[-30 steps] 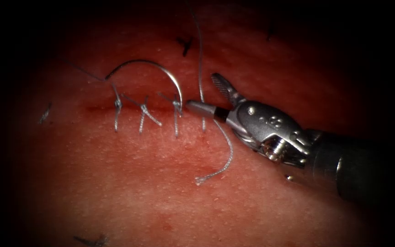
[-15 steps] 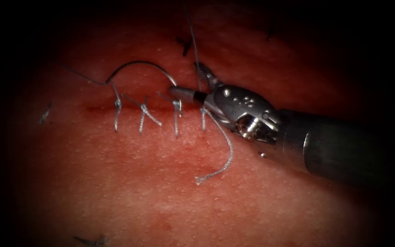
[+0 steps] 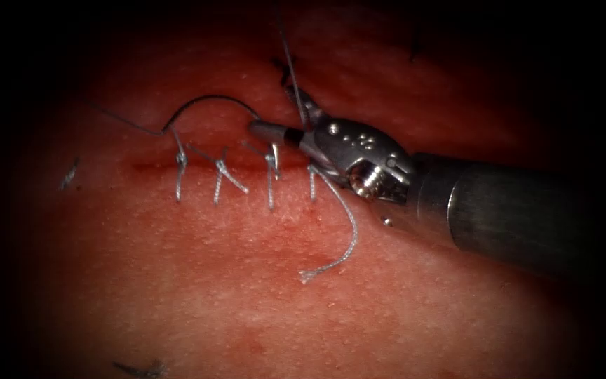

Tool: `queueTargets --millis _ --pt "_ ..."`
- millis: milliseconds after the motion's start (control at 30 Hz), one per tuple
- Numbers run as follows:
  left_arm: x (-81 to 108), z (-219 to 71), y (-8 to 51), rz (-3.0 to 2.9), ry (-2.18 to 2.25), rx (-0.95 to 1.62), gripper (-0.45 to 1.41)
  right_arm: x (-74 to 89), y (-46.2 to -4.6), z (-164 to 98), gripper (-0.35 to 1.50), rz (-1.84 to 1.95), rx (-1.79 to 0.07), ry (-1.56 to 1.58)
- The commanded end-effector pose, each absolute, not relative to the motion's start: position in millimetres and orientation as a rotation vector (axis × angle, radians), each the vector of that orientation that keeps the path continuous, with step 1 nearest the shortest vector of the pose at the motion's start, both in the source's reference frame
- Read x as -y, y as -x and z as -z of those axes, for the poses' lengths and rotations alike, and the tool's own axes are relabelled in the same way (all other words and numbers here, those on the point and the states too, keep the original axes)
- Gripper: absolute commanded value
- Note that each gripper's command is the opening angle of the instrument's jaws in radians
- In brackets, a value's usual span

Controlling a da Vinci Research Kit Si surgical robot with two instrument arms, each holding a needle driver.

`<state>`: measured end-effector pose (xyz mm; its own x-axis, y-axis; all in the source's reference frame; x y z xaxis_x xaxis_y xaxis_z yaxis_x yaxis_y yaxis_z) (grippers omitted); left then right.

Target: Wound Closure

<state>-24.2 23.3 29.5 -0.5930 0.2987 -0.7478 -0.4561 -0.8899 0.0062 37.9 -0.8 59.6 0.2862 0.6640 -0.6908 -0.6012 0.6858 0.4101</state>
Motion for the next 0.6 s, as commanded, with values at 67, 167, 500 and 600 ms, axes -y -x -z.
queueTargets --millis 67,167,500,600 --pt "-24.1 -29.6 24.9 -2.461 1.109 -0.281 -0.45 0.2 -39.0 -59.8 1.31 -0.831 -0.97 -0.058" --pt "-24.0 -29.6 24.9 -2.462 1.11 -0.281 -0.45 0.2 -39.2 -59.8 1.18 -0.82 -0.974 -0.042" --pt "-23.4 -29.4 24.8 -2.465 1.114 -0.283 -0.45 0.1 -39.2 -58.4 -0.35 -0.674 -1.028 0.035" --pt "-23.3 -29.3 24.4 -2.466 1.118 -0.281 -0.45 -0.4 -38.9 -57.5 0.54 -0.692 -1.058 0.054"
